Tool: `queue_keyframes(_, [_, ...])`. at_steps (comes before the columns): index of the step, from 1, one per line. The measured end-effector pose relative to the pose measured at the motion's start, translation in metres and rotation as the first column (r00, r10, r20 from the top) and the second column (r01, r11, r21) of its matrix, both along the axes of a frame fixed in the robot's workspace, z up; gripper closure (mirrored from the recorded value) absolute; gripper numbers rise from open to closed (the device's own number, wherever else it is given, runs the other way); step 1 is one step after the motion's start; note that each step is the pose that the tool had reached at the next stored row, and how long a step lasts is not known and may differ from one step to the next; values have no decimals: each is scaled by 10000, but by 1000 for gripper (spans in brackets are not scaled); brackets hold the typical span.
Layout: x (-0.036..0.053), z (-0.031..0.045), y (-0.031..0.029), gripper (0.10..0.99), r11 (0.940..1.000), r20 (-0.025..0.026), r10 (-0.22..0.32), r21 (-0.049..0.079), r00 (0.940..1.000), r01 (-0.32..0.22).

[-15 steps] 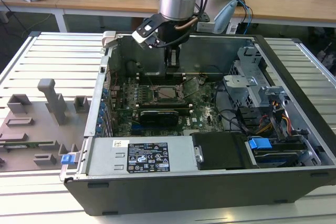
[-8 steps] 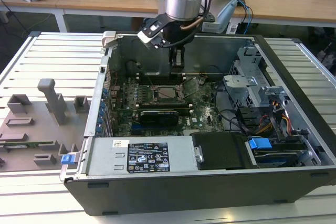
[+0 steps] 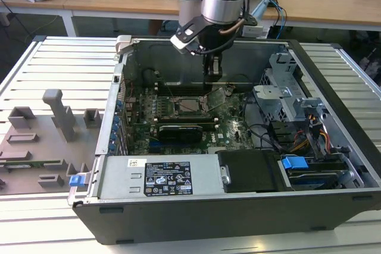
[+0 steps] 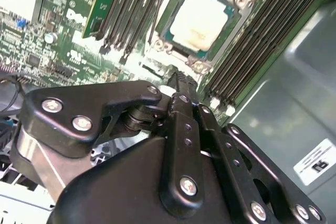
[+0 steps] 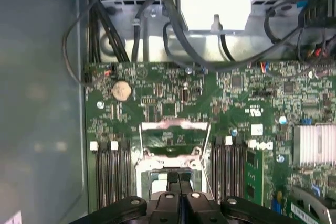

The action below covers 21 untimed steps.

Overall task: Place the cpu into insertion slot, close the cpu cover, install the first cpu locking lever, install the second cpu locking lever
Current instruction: 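Close the cpu cover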

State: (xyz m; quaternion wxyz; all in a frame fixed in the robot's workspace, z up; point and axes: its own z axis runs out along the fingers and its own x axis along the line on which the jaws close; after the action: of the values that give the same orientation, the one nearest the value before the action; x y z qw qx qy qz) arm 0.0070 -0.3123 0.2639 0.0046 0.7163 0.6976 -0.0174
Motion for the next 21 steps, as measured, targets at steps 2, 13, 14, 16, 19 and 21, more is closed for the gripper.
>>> queue_keyframes(2, [68,0,0,980,10000,-6,0,0,10000,0])
queue_keyframes(13, [358,0,6,980,10000,-21,0,-1,10000,0])
queue_keyframes(14, [376,0,8,980,10000,-22,0,-1,10000,0])
queue_keyframes(16, [424,0,14,980,10000,-27,-2,-1,10000,2])
queue_keyframes(19, [502,-3,29,980,10000,-39,-1,-1,10000,1])
queue_keyframes(21, [552,-20,39,980,10000,-51,1,-1,10000,-1])
